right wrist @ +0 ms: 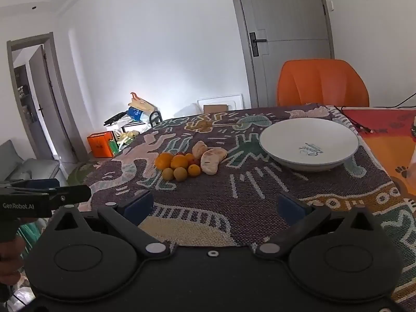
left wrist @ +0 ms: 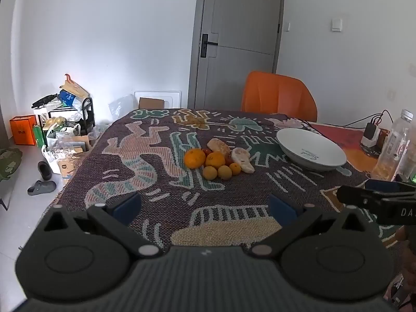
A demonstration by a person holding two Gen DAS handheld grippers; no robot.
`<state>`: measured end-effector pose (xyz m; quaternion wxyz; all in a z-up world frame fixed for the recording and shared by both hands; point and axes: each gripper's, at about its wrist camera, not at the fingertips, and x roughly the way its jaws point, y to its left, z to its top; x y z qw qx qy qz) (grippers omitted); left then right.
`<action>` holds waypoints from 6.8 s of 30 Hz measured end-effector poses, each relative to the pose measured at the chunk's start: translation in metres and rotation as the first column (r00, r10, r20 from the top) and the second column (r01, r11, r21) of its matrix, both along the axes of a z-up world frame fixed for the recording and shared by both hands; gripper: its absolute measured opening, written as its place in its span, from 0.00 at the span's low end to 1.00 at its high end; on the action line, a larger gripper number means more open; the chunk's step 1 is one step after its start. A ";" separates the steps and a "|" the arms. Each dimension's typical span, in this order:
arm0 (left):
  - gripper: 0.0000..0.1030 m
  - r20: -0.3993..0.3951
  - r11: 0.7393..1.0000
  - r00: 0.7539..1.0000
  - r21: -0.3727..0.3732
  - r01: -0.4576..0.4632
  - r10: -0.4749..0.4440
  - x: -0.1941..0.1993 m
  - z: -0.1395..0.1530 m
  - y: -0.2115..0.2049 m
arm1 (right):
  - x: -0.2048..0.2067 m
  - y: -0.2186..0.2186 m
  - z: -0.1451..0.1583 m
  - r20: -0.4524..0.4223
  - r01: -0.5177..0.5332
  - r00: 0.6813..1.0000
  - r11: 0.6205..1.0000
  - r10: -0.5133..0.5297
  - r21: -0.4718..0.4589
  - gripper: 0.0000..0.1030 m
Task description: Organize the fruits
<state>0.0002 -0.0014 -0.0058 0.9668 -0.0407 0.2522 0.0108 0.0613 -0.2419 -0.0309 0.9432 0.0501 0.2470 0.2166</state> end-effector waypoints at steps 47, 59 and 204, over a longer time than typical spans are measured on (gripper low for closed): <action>1.00 -0.005 1.000 1.000 -0.012 -0.002 0.002 0.001 0.006 0.002 | -0.004 0.001 0.001 -0.015 -0.076 0.997 0.997 0.076 0.017 1.00; 1.00 -0.003 1.000 1.000 -0.013 -0.002 0.002 0.000 0.005 0.003 | -0.005 0.000 0.000 -0.012 -0.068 0.998 0.997 0.068 0.029 1.00; 0.22 -0.056 0.963 0.988 -0.224 -0.151 0.142 0.139 -0.052 0.076 | 0.220 0.091 -0.056 -0.191 -0.197 0.966 0.976 0.177 -0.093 0.35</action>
